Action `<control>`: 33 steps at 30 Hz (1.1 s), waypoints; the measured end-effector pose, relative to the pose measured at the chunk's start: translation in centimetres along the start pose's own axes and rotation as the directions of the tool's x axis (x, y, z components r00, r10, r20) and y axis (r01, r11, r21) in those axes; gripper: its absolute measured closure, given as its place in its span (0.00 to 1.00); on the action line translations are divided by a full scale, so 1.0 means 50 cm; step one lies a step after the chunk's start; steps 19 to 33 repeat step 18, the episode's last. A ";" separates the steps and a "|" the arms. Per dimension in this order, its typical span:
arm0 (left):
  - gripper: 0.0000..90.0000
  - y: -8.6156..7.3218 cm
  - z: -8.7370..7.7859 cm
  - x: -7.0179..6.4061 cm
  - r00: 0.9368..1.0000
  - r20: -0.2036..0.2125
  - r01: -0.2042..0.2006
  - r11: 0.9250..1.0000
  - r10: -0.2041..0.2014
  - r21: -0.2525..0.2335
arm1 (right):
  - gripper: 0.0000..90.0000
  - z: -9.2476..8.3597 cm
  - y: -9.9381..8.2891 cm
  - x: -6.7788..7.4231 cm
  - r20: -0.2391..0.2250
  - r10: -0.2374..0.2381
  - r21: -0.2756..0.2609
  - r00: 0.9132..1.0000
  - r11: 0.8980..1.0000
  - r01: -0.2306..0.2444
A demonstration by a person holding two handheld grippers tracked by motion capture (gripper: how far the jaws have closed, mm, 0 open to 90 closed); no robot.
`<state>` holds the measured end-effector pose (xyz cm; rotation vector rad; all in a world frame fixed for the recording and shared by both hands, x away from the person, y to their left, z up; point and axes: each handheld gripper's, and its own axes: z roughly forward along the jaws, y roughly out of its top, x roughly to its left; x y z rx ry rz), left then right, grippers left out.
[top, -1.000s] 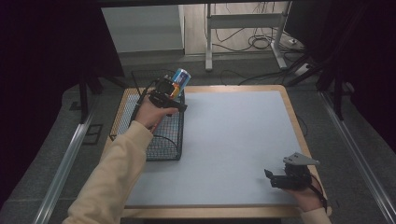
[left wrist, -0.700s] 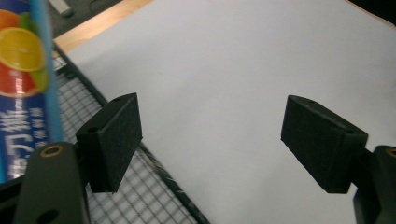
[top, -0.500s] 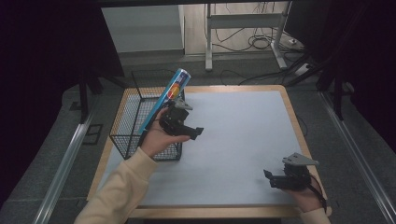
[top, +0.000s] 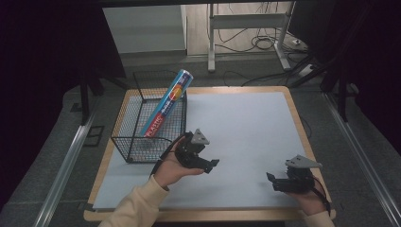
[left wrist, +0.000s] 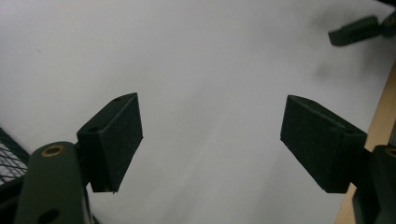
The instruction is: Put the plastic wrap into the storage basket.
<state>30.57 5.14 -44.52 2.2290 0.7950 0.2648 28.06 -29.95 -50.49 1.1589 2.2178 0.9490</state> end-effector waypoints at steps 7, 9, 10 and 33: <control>0.23 -0.017 0.017 -0.010 1.000 -0.008 -0.008 1.000 0.008 0.023 | 0.12 0.002 0.000 0.003 0.000 -0.003 0.002 1.000 1.000 0.003; 0.23 -0.018 0.019 -0.012 1.000 -0.005 -0.012 1.000 0.012 0.025 | 0.12 0.001 0.000 0.003 0.001 -0.004 0.000 1.000 1.000 0.004; 0.23 -0.018 0.020 -0.012 1.000 -0.004 -0.010 1.000 0.010 0.025 | 0.12 0.001 0.000 0.003 0.004 -0.005 -0.004 1.000 1.000 0.005; 0.23 -0.027 0.025 -0.009 1.000 -0.001 -0.001 1.000 0.001 0.029 | 0.12 -0.002 0.001 0.001 0.010 -0.012 -0.034 1.000 0.999 0.012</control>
